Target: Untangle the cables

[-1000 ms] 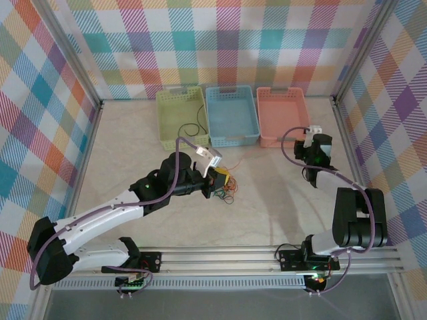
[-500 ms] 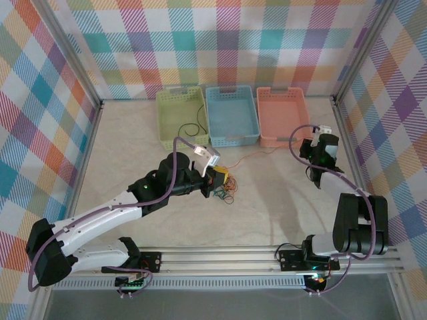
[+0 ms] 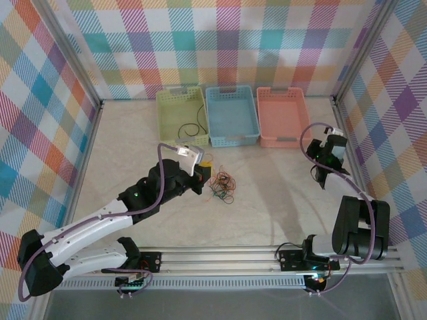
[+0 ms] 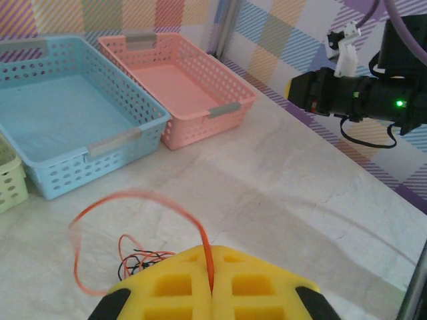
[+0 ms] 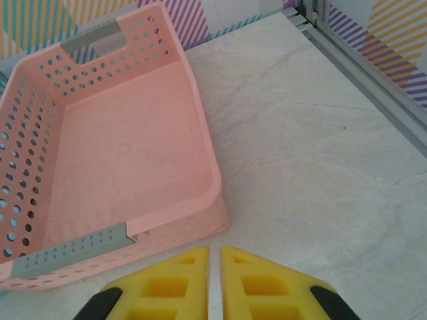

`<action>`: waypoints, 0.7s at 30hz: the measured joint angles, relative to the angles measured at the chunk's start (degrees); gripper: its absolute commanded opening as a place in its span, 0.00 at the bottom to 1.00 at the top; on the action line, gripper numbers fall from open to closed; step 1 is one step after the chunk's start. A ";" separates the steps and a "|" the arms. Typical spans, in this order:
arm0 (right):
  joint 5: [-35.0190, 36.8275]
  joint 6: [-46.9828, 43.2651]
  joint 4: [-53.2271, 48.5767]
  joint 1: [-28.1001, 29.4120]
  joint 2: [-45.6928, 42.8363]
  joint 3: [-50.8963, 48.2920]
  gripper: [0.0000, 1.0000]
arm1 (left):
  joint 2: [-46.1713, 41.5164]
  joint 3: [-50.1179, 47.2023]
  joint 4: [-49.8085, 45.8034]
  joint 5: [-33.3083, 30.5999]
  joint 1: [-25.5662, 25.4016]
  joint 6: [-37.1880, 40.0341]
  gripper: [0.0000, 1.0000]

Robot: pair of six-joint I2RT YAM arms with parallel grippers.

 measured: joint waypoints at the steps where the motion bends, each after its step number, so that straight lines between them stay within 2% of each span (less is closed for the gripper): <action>1: -0.66 0.35 -0.20 0.00 -0.07 0.00 0.17 | 0.00 0.00 0.02 -0.11 0.00 -0.07 0.00; 4: -4.33 1.03 -0.26 0.02 -0.94 -0.09 0.35 | 0.50 0.00 0.33 0.39 0.00 -0.07 0.00; 8: -11.96 2.36 0.50 0.66 -4.44 -1.18 0.43 | 2.99 0.11 0.61 3.78 0.00 -0.04 0.00; 10: -15.72 2.40 1.18 2.08 -6.93 -1.86 0.44 | 4.24 0.13 0.59 5.62 0.00 -0.04 0.00; 14: -24.50 2.23 2.32 8.50 -12.81 -2.12 0.45 | 5.77 0.68 0.17 7.30 0.00 -0.09 0.00; 21: -38.27 -0.55 2.27 21.57 -21.81 -4.15 0.46 | 5.81 2.21 -0.33 5.77 0.00 -1.29 0.00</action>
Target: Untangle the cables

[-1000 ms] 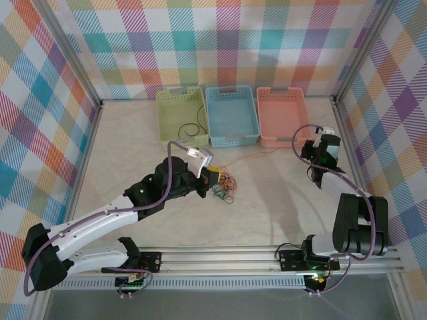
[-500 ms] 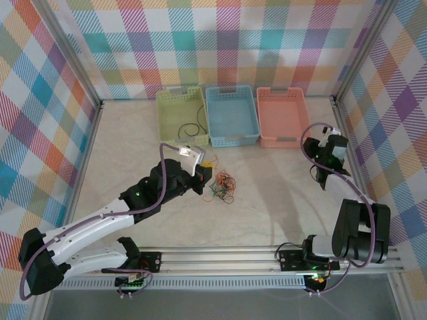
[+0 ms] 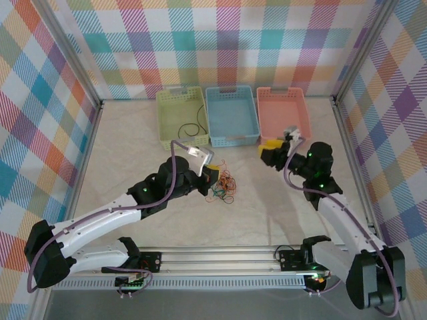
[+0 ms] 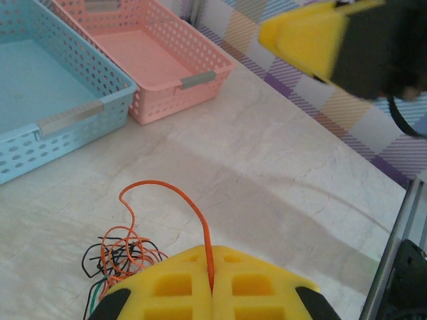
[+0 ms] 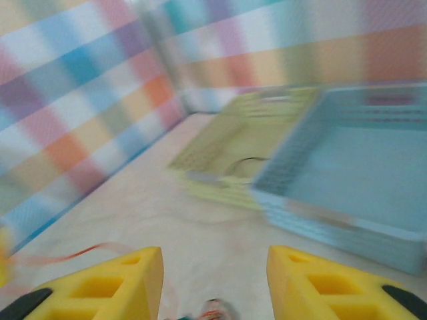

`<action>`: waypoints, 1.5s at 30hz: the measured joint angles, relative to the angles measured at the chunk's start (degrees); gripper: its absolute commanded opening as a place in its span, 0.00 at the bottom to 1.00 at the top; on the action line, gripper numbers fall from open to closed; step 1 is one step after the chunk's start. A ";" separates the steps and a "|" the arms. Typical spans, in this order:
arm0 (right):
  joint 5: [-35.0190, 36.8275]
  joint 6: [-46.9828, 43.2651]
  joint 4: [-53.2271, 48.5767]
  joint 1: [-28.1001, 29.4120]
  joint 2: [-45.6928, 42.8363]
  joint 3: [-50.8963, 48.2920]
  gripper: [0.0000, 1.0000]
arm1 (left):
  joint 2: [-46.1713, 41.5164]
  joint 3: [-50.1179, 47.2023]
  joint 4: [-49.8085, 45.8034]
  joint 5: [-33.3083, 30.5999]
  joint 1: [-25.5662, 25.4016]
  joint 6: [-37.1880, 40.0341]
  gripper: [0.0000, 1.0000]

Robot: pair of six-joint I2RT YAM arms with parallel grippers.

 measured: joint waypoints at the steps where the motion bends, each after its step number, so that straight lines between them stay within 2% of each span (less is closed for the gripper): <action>1: -1.70 -0.61 -0.02 1.75 -0.44 -0.26 0.46 | 0.00 0.13 -0.13 -0.46 0.00 -0.37 0.00; 7: -7.32 -7.76 -1.27 13.05 1.68 -1.64 0.50 | -0.24 0.28 -0.42 -2.82 0.00 -2.27 0.00; 10: -7.82 -12.61 -1.14 17.66 4.92 -1.64 0.55 | -0.37 0.31 -0.42 -2.86 0.00 -2.91 0.00; 14: -7.02 -18.73 -0.04 22.05 9.77 -1.64 0.55 | -0.74 0.31 -0.42 -2.78 0.00 -3.13 0.00; 19: -4.26 -23.10 4.33 23.19 14.25 -1.64 0.56 | -0.96 0.31 -0.39 -1.62 0.00 -3.08 0.00; 25: -0.96 -28.46 10.05 24.28 14.78 -1.64 0.59 | -1.01 0.31 -0.35 0.26 0.00 -3.06 0.00; 36: 0.66 -32.98 10.51 24.76 16.04 -0.90 0.56 | -1.01 0.31 -0.35 1.11 0.00 -3.06 0.00; 40: 0.63 -33.38 10.64 24.76 15.87 -0.92 0.49 | -1.01 0.31 -0.35 1.11 0.00 -3.06 0.00; 43: 0.15 -33.42 10.84 24.79 15.87 -0.92 0.34 | -1.01 0.31 -0.35 1.11 0.00 -3.04 0.00; 45: -0.02 -33.55 11.02 24.83 15.87 -0.92 0.20 | -1.01 0.31 -0.35 1.11 0.00 -3.04 0.00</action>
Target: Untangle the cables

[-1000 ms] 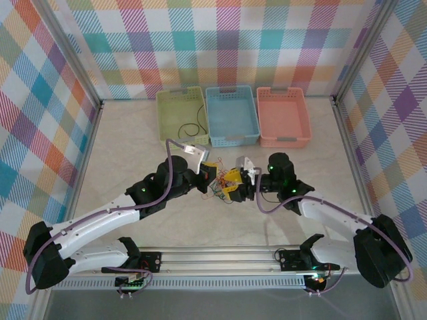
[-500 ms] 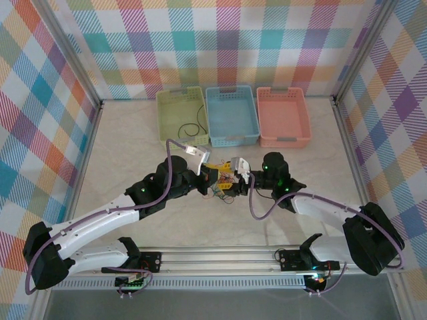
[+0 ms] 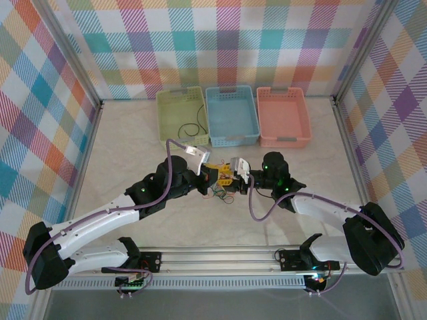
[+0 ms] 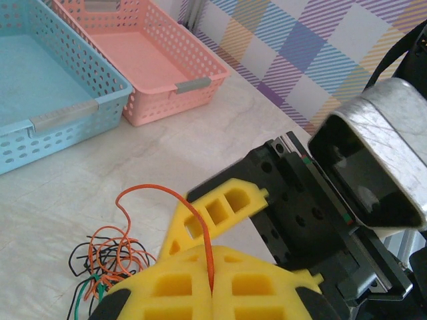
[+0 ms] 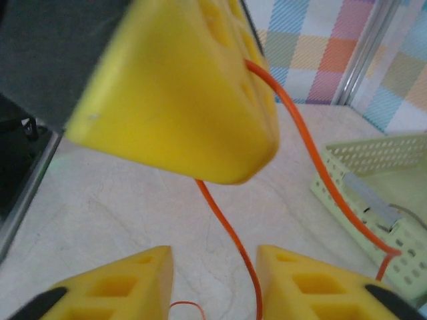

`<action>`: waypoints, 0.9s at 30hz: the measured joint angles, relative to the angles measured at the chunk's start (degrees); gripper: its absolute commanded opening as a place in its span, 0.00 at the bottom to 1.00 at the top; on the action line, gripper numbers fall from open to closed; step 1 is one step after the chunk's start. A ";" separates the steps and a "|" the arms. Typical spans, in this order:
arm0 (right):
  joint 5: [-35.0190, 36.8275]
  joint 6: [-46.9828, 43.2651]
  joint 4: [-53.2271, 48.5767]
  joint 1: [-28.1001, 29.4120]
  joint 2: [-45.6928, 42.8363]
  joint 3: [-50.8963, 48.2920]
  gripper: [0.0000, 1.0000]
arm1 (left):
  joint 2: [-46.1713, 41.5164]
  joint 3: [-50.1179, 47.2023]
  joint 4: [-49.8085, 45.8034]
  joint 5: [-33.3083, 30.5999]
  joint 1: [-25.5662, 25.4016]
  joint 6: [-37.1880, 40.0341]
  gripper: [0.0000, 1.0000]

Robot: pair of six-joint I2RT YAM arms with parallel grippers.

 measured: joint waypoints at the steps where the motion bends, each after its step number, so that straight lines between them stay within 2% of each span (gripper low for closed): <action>1: 0.00 0.02 0.13 0.00 0.00 0.00 0.14 | 0.00 0.00 0.00 0.00 0.00 0.00 0.00; 3: 0.24 0.44 0.68 0.04 0.00 -0.02 0.06 | 0.00 0.00 0.00 -0.02 0.00 -0.02 0.00; 4: 0.50 0.81 0.85 0.04 0.00 -0.07 0.04 | 0.00 0.00 0.00 -0.04 0.00 0.00 0.06; 5: 1.01 1.36 1.40 0.04 0.00 -0.20 0.02 | 0.00 0.00 0.00 -0.09 0.00 0.17 0.29; 6: 1.84 2.27 2.19 0.04 -0.02 -0.39 0.00 | 0.02 0.00 -0.02 -0.22 0.00 0.39 0.63; 7: 2.60 3.06 2.45 0.04 -0.15 -0.50 0.00 | 0.02 0.00 -0.02 -0.28 0.00 0.31 0.81; 8: 3.76 4.20 2.51 0.02 -0.46 -0.61 0.00 | 0.00 0.00 0.00 -0.44 0.00 0.33 0.89; 11: 9.16 9.25 1.66 -0.31 -2.73 -0.63 0.00 | 0.02 0.00 -0.04 -1.29 0.00 0.35 1.00; 18: 19.19 21.92 -2.29 -2.86 -11.72 0.20 0.00 | -0.70 -0.02 -0.02 -4.20 0.00 0.26 1.00; 23: 25.75 31.01 -6.40 -3.26 -15.30 2.95 0.00 | -1.44 -0.02 0.15 -4.74 0.00 1.09 0.91; 27: 27.82 35.23 -9.51 -3.26 -16.52 5.14 0.00 | 0.92 0.20 0.11 -3.56 0.00 2.45 0.83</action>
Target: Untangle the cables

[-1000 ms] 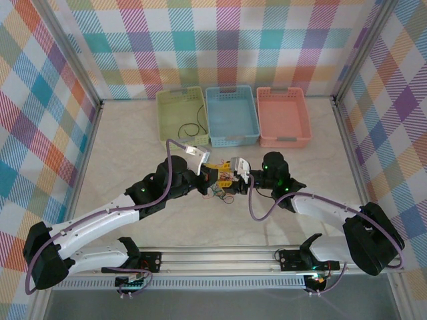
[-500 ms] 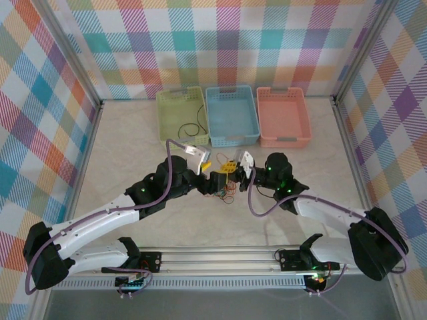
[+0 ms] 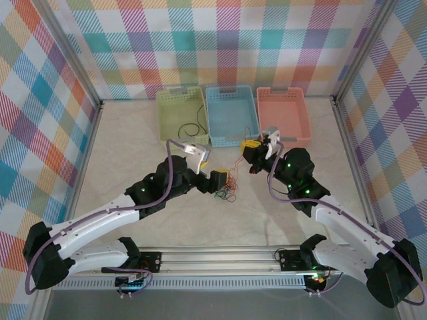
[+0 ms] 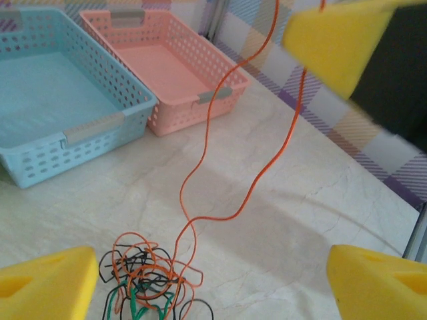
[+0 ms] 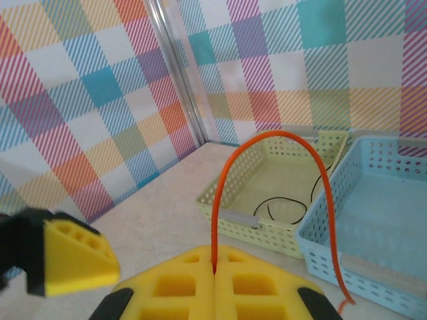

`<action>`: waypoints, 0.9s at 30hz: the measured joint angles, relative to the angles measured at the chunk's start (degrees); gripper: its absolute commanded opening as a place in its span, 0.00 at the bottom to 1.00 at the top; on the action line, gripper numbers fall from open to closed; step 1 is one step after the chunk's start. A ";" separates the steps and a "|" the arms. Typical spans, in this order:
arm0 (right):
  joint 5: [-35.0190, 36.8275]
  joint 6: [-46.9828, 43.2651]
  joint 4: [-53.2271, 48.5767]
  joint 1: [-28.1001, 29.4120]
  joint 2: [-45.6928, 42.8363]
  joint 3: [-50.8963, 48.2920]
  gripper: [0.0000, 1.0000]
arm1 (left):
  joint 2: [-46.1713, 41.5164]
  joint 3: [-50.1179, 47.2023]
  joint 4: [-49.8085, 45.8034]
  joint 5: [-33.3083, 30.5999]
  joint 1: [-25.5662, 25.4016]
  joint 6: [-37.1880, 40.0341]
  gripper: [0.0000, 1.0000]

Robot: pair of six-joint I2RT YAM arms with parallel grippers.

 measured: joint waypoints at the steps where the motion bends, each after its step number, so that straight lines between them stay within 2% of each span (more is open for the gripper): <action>1: 0.26 0.76 -0.50 0.00 -0.24 0.28 0.00 | 1.22 0.22 -0.02 0.74 0.00 0.44 0.80; 5: 1.55 2.60 -1.62 0.00 -0.96 0.26 0.00 | 6.69 1.57 -0.13 3.58 0.00 1.95 0.72; 9: 1.97 3.30 -1.84 0.00 -0.98 0.13 0.00 | 11.93 3.98 -0.11 5.51 0.00 2.78 0.69; 12: 1.97 3.48 -2.19 0.00 -1.22 -0.02 0.00 | 15.30 7.02 0.07 6.86 0.00 3.34 0.63; 13: 1.95 3.48 -2.40 0.00 -1.53 -0.13 0.00 | 16.50 8.35 0.09 7.43 0.00 3.52 0.57; 15: 1.97 3.52 -2.78 0.00 -2.03 -0.24 0.00 | 18.78 11.10 0.07 8.24 0.00 3.80 0.39; 16: 1.97 3.67 -2.82 0.00 -2.27 -0.28 0.00 | 19.96 12.59 -0.02 8.41 -0.02 3.96 0.36; 23: 1.90 5.05 -4.94 0.00 -5.01 -0.28 0.00 | 26.16 17.75 -0.13 6.27 -0.15 4.66 0.37; 26: 1.51 5.79 -6.73 -0.04 -6.80 -0.26 0.00 | 27.43 17.68 -0.44 6.01 -0.15 4.81 0.33; 27: 1.44 6.03 -7.10 -0.04 -7.34 -0.22 0.00 | 27.74 17.66 -0.48 5.90 -0.15 4.87 0.27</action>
